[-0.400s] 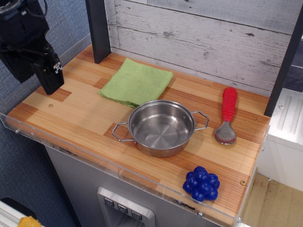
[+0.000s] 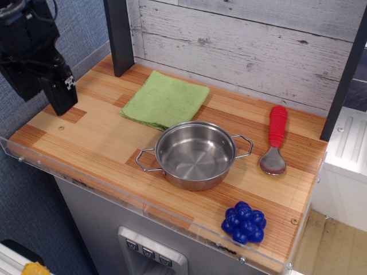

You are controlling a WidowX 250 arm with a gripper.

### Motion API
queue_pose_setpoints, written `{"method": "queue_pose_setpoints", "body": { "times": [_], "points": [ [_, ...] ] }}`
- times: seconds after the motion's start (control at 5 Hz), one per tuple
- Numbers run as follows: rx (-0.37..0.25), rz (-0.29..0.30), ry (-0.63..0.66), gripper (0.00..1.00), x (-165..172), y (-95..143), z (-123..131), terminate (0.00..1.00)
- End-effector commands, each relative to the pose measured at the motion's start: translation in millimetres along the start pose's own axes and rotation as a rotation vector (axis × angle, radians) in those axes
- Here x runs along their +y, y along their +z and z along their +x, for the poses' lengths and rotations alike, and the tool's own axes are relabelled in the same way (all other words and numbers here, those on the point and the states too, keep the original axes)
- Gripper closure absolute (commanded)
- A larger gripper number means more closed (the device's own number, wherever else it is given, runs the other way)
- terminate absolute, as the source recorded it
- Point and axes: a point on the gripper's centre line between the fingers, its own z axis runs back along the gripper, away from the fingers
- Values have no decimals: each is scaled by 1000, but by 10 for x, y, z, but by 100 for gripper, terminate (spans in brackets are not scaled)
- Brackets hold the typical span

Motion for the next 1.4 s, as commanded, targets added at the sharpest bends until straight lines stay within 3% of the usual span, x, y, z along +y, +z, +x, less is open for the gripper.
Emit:
{"method": "queue_pose_setpoints", "body": {
  "times": [0.0,0.2,0.4,0.6,0.8,1.2],
  "points": [
    [-42,3,-5,0,-55,-261,562,0],
    [-77,-20,63,0,-157,-476,955,0],
    [-92,-35,29,0,-297,-748,1307,0],
    [-100,-10,46,0,-330,-866,1446,0],
    [-69,-16,27,0,-378,-998,1583,0],
    [1,48,24,0,-360,-1113,1573,0]
  ]
}}
